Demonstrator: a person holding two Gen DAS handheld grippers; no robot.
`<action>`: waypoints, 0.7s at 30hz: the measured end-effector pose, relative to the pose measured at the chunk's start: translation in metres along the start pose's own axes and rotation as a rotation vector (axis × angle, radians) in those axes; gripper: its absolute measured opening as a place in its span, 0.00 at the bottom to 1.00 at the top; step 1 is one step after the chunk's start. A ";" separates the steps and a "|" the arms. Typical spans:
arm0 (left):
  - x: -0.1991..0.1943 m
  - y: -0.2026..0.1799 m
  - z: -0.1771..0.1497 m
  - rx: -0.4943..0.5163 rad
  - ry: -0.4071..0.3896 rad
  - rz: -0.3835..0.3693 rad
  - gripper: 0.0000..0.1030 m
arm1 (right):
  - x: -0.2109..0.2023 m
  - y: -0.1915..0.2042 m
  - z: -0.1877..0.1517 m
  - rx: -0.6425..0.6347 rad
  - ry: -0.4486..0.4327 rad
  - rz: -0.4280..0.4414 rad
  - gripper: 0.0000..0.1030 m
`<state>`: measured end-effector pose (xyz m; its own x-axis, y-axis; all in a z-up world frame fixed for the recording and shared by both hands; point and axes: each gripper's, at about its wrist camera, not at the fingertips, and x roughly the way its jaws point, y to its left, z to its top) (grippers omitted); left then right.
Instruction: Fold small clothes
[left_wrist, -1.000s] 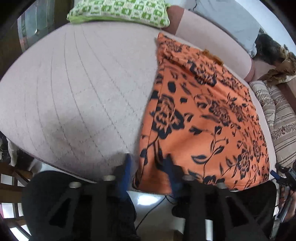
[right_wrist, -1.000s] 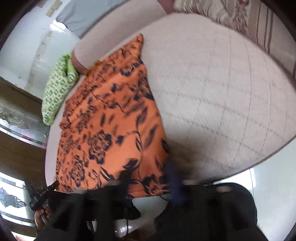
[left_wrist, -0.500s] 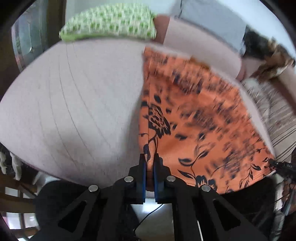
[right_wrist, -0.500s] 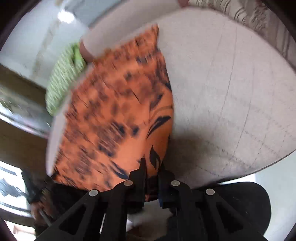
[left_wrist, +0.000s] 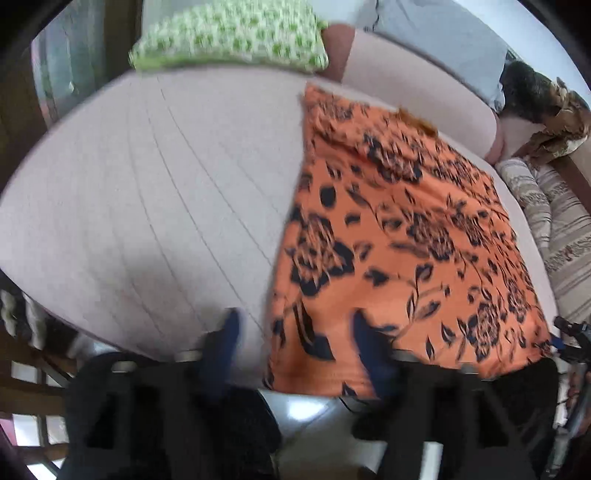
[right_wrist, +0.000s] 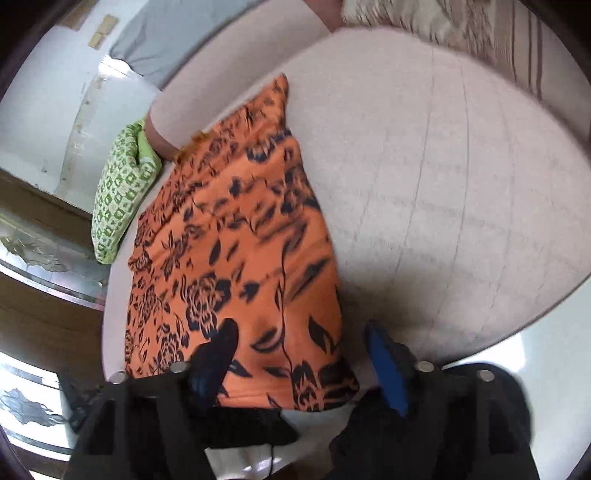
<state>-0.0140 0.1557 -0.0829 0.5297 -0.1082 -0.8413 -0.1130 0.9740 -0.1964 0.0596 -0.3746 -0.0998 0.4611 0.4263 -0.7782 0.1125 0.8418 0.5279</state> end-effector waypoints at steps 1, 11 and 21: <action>0.002 0.000 0.000 -0.003 -0.007 0.006 0.69 | 0.000 0.000 0.000 -0.003 0.005 -0.012 0.72; 0.011 -0.011 0.000 0.025 0.076 -0.039 0.06 | 0.008 0.004 -0.003 0.021 0.107 0.109 0.13; 0.041 -0.010 -0.001 0.015 0.155 -0.053 0.57 | 0.025 -0.004 0.004 0.023 0.121 0.048 0.68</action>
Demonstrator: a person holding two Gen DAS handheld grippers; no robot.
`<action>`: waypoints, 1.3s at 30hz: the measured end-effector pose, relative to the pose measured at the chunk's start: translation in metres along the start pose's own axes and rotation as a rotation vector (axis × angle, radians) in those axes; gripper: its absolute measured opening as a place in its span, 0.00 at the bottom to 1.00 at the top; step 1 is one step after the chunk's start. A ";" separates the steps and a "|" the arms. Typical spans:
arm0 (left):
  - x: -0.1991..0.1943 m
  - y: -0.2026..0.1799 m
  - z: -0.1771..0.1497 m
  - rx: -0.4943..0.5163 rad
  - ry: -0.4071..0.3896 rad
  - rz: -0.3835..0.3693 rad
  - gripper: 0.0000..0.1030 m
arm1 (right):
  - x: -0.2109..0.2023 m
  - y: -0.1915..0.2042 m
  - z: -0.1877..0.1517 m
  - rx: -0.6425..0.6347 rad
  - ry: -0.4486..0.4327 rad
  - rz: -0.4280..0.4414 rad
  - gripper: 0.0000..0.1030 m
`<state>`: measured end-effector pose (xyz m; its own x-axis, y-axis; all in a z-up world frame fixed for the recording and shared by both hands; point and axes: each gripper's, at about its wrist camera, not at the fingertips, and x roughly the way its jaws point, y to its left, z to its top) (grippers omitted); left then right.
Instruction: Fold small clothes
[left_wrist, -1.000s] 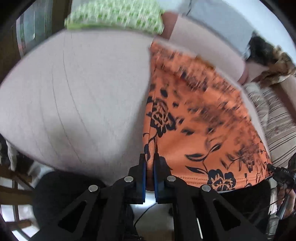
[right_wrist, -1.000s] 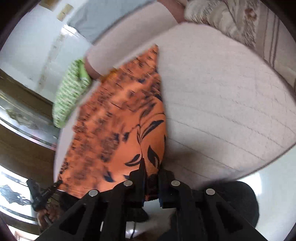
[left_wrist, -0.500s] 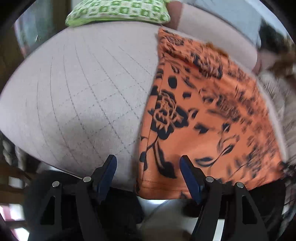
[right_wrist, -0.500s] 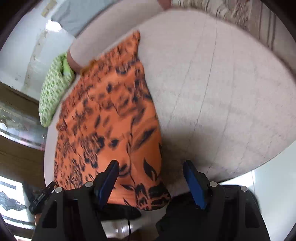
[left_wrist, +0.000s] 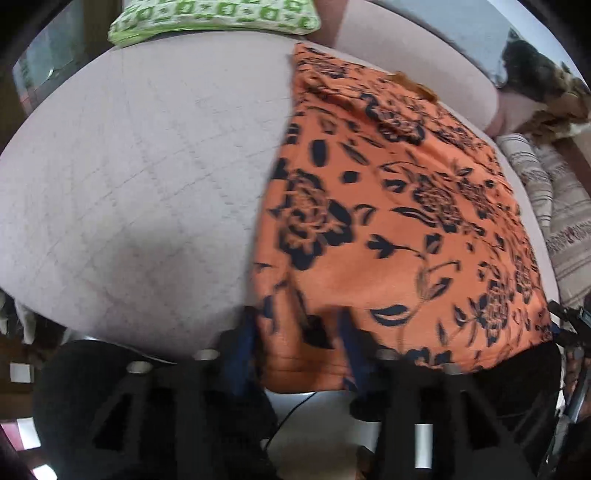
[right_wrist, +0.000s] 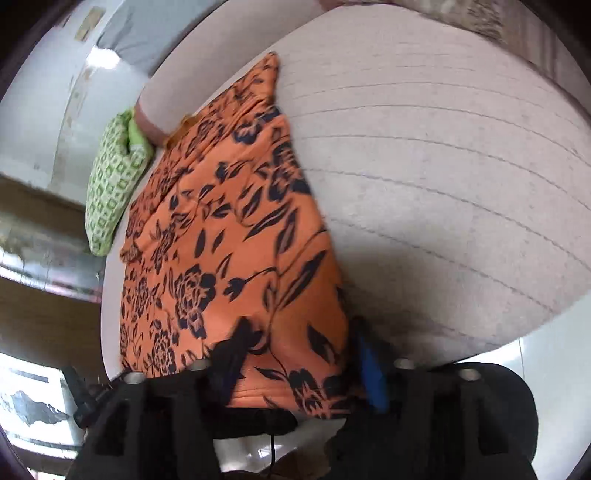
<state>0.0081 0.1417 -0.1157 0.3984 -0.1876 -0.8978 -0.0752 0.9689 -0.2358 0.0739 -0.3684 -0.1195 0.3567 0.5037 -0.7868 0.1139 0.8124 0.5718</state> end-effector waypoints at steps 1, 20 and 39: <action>0.002 -0.002 0.000 0.004 0.002 0.016 0.57 | 0.004 0.002 0.001 -0.005 0.016 -0.011 0.68; -0.041 -0.032 0.261 -0.076 -0.314 -0.328 0.44 | -0.016 0.064 0.231 0.136 -0.261 0.476 0.12; 0.118 -0.035 0.233 0.087 -0.122 0.047 0.46 | 0.124 0.085 0.234 -0.212 -0.022 -0.072 0.61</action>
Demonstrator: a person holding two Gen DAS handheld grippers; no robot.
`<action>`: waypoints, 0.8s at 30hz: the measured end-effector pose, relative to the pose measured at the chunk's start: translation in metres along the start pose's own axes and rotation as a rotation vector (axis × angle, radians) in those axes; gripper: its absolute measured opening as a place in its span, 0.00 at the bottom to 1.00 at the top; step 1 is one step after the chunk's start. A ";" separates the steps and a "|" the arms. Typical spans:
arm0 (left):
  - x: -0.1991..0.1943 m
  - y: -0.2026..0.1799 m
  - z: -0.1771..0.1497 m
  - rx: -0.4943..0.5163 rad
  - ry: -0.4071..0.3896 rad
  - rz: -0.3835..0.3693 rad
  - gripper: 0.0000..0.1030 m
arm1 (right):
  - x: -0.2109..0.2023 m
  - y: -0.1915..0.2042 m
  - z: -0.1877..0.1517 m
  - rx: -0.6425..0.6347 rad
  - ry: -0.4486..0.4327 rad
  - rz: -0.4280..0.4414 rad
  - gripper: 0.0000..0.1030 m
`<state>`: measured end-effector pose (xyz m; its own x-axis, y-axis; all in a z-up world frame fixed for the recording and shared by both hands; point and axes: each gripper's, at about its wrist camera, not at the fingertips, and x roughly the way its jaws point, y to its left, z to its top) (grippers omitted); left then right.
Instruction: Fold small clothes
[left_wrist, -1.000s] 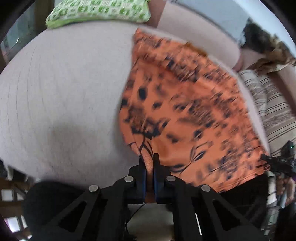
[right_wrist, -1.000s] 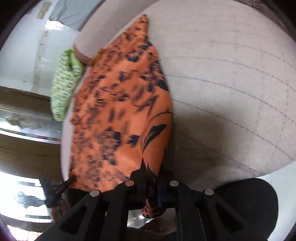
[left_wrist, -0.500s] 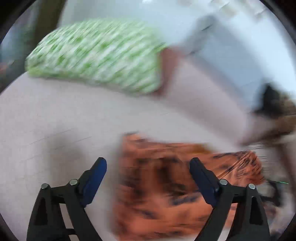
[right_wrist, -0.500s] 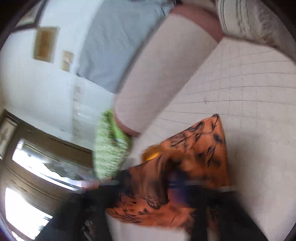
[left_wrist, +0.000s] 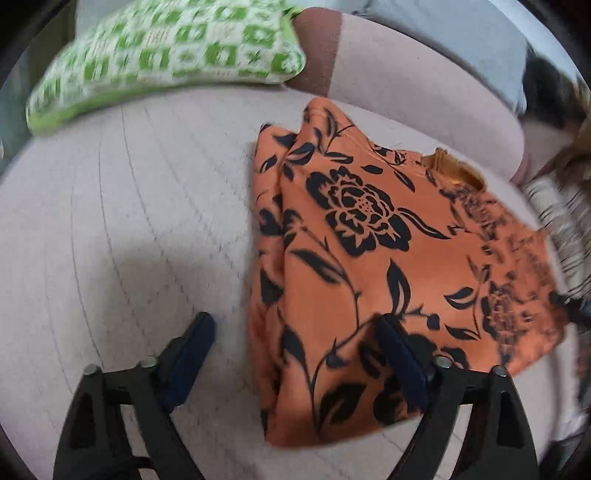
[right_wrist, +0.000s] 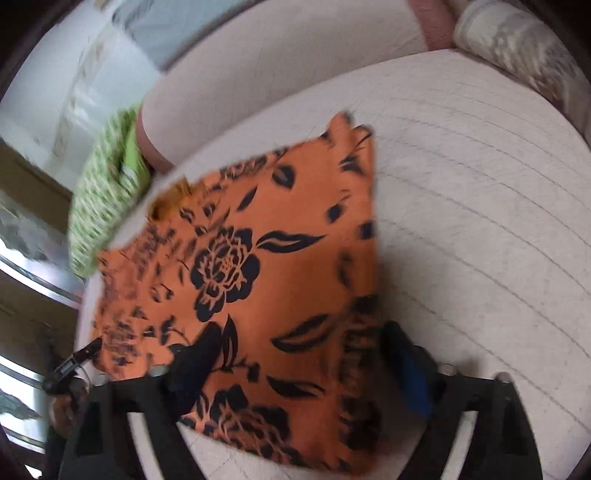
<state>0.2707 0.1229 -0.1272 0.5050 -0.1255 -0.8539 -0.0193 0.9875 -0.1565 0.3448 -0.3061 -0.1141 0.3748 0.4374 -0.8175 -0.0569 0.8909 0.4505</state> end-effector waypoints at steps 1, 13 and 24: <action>-0.001 -0.004 0.006 -0.008 0.027 -0.050 0.25 | 0.002 0.007 0.000 0.002 0.025 0.008 0.30; -0.132 -0.004 -0.062 -0.099 -0.039 -0.146 0.24 | -0.107 0.031 -0.064 -0.011 -0.018 0.099 0.25; -0.140 0.015 -0.091 -0.052 -0.098 -0.056 0.62 | -0.129 -0.032 -0.125 0.070 -0.139 0.088 0.76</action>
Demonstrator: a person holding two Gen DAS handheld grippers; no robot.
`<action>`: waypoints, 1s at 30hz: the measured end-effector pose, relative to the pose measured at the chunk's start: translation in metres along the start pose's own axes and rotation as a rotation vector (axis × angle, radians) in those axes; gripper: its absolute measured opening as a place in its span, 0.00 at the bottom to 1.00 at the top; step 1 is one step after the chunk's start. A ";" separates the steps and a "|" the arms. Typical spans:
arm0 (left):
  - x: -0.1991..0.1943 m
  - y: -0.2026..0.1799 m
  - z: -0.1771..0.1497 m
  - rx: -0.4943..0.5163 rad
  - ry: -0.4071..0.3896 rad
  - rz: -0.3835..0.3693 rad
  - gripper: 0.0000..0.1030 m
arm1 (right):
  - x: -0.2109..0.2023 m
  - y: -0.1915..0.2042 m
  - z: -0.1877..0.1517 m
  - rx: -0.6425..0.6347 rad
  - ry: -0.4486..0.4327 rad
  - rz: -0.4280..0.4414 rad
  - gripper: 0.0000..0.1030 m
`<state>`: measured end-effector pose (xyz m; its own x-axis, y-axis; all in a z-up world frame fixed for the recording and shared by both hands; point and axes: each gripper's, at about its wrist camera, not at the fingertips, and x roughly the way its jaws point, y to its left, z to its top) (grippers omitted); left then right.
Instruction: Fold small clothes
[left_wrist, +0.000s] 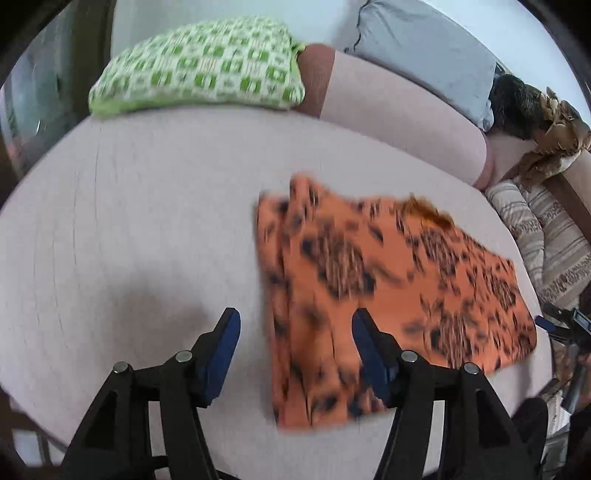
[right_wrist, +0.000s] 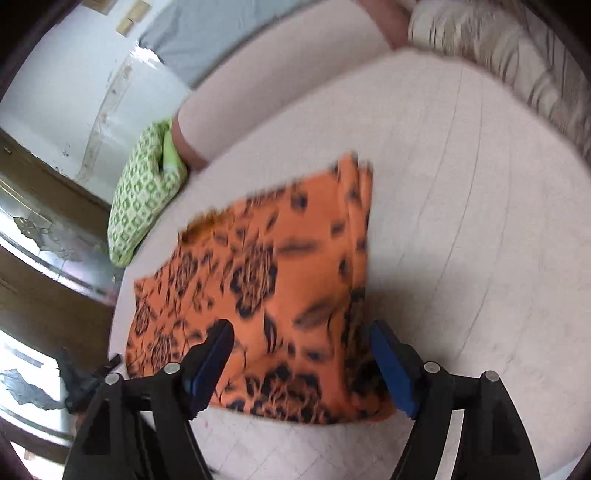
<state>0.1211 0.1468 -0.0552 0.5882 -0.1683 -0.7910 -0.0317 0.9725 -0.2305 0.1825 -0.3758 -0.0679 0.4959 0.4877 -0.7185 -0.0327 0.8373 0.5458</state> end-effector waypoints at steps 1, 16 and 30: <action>0.005 -0.004 0.011 0.014 -0.010 -0.001 0.62 | -0.001 0.000 0.007 0.006 -0.008 -0.005 0.76; 0.135 -0.019 0.074 0.001 0.088 0.021 0.04 | 0.111 0.023 0.096 -0.131 0.041 -0.243 0.15; 0.109 0.019 0.069 -0.116 -0.016 0.118 0.56 | 0.104 0.010 0.097 -0.081 -0.053 -0.242 0.42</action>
<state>0.2405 0.1575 -0.1069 0.5878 -0.0502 -0.8075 -0.1942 0.9601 -0.2011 0.3180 -0.3401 -0.0954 0.5421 0.2589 -0.7995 0.0240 0.9462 0.3228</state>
